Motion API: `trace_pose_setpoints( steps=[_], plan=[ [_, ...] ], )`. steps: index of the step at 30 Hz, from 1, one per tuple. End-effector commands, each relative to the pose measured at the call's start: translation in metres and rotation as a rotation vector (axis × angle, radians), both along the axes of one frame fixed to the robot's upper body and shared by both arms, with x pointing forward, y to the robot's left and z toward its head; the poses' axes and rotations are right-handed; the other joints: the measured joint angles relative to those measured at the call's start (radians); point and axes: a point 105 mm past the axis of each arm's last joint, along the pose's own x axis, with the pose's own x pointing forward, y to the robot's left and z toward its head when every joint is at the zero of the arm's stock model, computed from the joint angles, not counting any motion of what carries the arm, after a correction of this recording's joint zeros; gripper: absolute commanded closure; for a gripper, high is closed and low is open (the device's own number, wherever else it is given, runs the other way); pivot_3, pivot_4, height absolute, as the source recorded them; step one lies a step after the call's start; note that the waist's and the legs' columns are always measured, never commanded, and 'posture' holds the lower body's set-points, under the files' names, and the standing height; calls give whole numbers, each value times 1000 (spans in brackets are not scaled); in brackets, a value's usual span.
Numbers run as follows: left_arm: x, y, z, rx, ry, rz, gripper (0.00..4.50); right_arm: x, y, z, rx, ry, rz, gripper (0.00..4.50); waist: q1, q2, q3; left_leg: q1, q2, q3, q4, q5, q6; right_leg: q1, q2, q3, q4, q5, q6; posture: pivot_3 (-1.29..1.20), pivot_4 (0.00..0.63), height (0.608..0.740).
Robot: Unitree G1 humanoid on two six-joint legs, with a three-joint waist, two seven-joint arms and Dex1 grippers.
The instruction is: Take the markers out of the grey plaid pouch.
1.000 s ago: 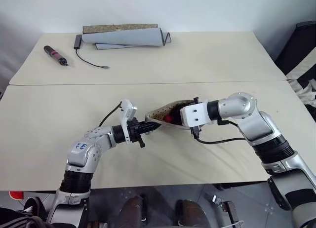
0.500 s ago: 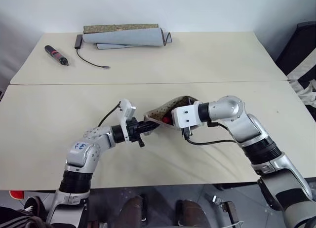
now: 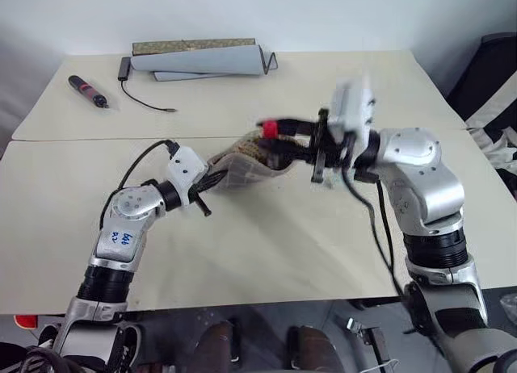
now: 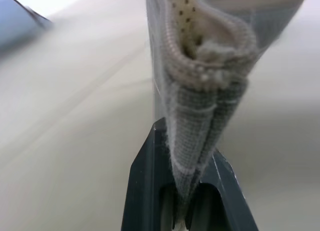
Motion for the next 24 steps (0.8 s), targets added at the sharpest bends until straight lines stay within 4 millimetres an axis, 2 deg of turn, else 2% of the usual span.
trace_pose_setpoints(
  steps=[1,4,6,8,9,12,14,17,19,21,24],
  plan=[
    [10,42,16,249,-203,159,4500,13,-36,-5,-94,-51,-160,3922,2,-3,-1,0,0,0,0,0,0,0,0,0,0,0,0,0,150,740],
    [9,72,22,373,-293,248,4500,37,-79,-47,-393,-119,-360,3922,4,-3,-1,-1,-1,5,-1,-1,2,-4,-2,0,0,0,0,0,150,740],
    [7,93,24,479,-346,305,4500,49,-112,-82,-621,-164,-463,3922,2,-3,-1,-1,-1,8,-1,-2,3,-5,-3,0,0,1,0,0,150,740],
    [3,109,22,605,-384,345,4500,52,-135,-113,-794,-198,-499,3922,-1,-3,-1,-1,0,11,-2,-3,3,-7,-4,1,0,1,1,0,150,740],
    [1,113,21,630,-395,354,4500,51,-139,-123,-819,-205,-498,3922,-4,-3,-1,-1,1,13,-3,-3,3,-8,-3,1,0,1,1,0,150,740],
    [-4,116,9,709,-401,353,4500,48,-143,-144,-877,-223,-481,3922,-18,-3,-1,0,3,17,-3,-1,6,-10,-3,0,2,1,0,0,150,740],
    [-6,114,0,689,-375,356,4500,48,-139,-151,-843,-211,-477,3922,-26,-3,-1,1,4,18,-2,-1,6,-10,-3,0,4,1,0,0,150,740],
    [-12,107,-24,633,-295,334,4500,49,-132,-164,-786,-166,-482,3922,-26,-4,-1,2,4,18,-1,-3,2,-9,-3,1,5,1,0,0,150,740],
    [-15,100,-28,539,-255,321,3931,46,-127,-169,-753,-113,-459,3922,-25,-4,-2,2,4,17,0,-3,2,-9,-4,1,6,1,-1,0,150,740],
    [-17,92,-33,519,-226,279,3454,47,-124,-167,-714,-95,-461,3195,-24,-5,-2,3,5,17,0,-3,2,-9,-4,1,7,1,-1,0,150,740],
    [-17,91,-32,503,-221,274,2428,48,-123,-167,-682,-70,-467,2193,-22,-5,-2,1,5,16,1,-3,1,-9,-4,0,6,2,-2,0,150,740]
  ],
)
